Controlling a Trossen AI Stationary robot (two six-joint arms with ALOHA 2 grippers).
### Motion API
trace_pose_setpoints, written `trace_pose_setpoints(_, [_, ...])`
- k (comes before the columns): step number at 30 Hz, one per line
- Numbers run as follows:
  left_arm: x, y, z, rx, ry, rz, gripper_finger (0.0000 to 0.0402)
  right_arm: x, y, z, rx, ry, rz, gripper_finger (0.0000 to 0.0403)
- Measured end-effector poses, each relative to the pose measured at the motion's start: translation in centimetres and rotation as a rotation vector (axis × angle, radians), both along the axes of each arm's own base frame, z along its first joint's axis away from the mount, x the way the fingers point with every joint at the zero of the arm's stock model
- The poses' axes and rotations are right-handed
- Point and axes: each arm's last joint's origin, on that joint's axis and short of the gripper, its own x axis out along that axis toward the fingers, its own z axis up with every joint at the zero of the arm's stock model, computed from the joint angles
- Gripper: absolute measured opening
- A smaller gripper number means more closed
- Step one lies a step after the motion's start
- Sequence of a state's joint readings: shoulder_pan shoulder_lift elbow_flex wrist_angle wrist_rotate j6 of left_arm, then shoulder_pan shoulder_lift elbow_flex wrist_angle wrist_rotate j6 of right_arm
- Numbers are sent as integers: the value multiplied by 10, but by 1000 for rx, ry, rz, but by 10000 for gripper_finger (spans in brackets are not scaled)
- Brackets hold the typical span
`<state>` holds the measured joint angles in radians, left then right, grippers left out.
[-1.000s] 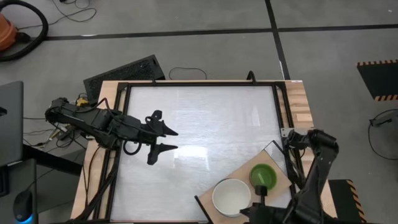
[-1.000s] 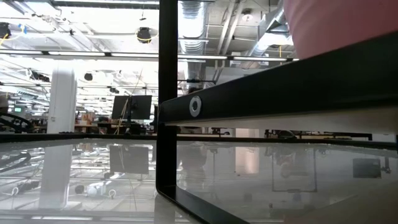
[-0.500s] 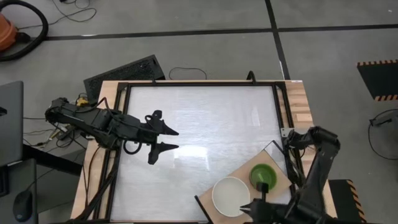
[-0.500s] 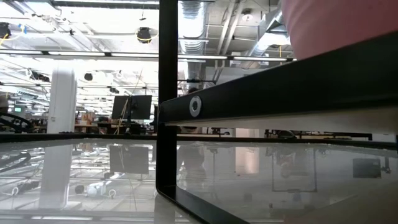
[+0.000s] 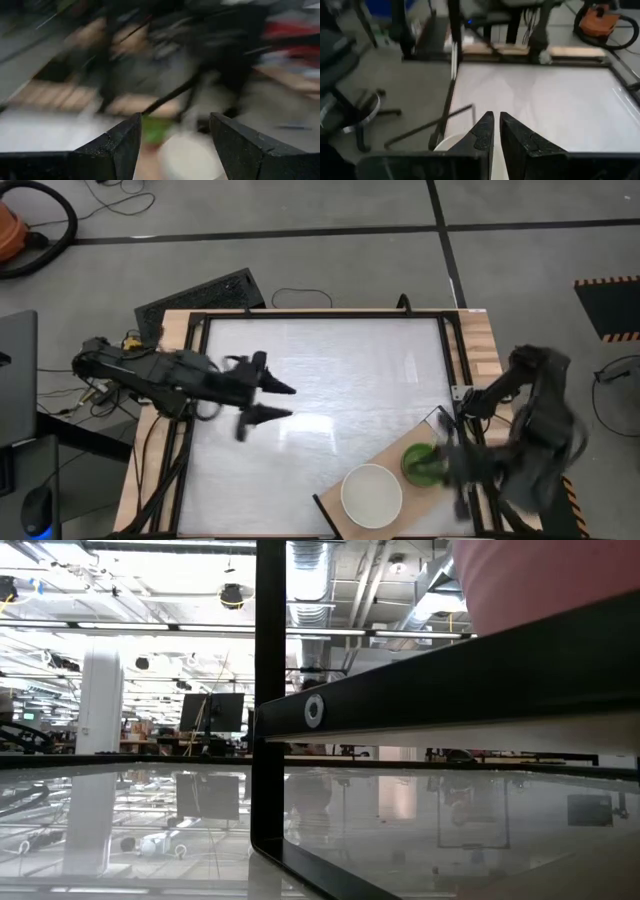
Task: Place and stack bowls onto a shelf
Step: Return to Home Position
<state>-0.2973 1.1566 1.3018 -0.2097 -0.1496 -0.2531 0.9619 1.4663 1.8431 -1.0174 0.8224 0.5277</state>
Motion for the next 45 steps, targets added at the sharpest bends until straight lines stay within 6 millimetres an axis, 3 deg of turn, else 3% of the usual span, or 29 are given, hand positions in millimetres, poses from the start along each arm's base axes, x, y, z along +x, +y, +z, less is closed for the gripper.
trace_pose_setpoints(4, [-34,12,36,43,-276,-218,219,-25,-51,30,48,-69,15,58])
trace_pose_setpoints(9, [-82,34,53,113,-370,-209,219,-70,-108,39,110,-176,130,58])
trace_pose_setpoints(12, [-113,47,55,125,-369,-156,219,-100,-145,30,186,-278,156,59])
trace_pose_setpoints(16, [-140,54,46,131,-395,-115,219,-125,-177,-3,234,-438,180,59])
trace_pose_setpoints(21, [-157,57,11,102,-380,-82,219,-145,-203,-54,280,-641,182,59])
trace_pose_setpoints(25, [-160,58,-33,9,-406,-63,219,-149,-209,-100,266,-756,153,59])
trace_pose_setpoints(28, [-159,59,-73,-55,-416,-62,219,-148,-207,-132,244,-842,123,59])
trace_pose_setpoints(31, [-160,59,-112,-112,-454,-48,219,-134,-192,-157,157,-820,52,59])
trace_pose_setpoints(35, [-157,60,-166,-192,-505,-35,219,-122,-182,-186,175,-759,-53,59])
trace_pose_setpoints(40, [-150,61,-218,-264,-547,-7,219,-110,-179,-215,139,-750,-185,59])
trace_pose_setpoints(45, [-143,63,-227,-283,-425,93,219,-102,-178,-224,116,-821,-68,59])
